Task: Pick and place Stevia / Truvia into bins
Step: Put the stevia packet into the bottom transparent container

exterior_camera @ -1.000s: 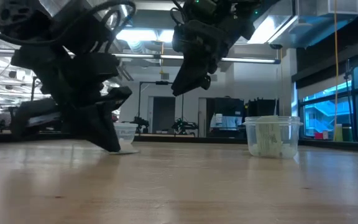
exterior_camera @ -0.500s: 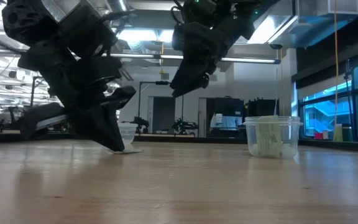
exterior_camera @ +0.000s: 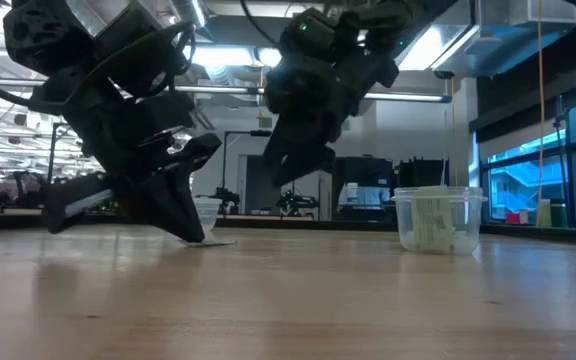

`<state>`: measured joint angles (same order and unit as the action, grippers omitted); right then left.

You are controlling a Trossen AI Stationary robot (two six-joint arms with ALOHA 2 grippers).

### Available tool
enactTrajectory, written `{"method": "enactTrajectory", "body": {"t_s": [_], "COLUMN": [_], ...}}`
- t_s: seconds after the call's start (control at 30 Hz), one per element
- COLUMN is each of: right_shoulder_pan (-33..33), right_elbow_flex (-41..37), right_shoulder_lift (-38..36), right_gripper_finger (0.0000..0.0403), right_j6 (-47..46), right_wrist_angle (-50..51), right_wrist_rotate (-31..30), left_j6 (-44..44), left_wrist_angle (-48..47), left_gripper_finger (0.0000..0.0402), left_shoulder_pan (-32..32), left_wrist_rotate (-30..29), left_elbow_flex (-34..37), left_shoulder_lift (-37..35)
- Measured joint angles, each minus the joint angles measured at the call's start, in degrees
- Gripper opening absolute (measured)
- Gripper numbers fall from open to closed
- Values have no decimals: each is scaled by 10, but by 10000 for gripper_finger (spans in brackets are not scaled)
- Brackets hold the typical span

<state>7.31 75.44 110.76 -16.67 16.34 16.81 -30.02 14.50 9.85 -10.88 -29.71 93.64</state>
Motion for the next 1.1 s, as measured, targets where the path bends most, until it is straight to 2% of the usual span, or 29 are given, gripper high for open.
{"method": "enactTrajectory", "body": {"t_s": [0.23,0.6,0.7,1.1], "right_shoulder_pan": [9,11,11,11], "right_elbow_flex": [0,0,0,2], "right_shoulder_lift": [28,76,91,122], "right_gripper_finger": [244,244,244,244], "right_j6": [-84,-104,-128,-146], "right_wrist_angle": [-49,-99,-121,-137], "right_wrist_rotate": [-1,0,17,28], "left_j6": [-19,-47,-46,-53], "left_wrist_angle": [15,27,34,36], "left_gripper_finger": [2,1,2,2], "left_shoulder_pan": [-18,-36,-37,-54], "left_wrist_rotate": [9,31,30,33], "left_elbow_flex": [0,0,1,0], "left_shoulder_lift": [0,0,0,0]}}
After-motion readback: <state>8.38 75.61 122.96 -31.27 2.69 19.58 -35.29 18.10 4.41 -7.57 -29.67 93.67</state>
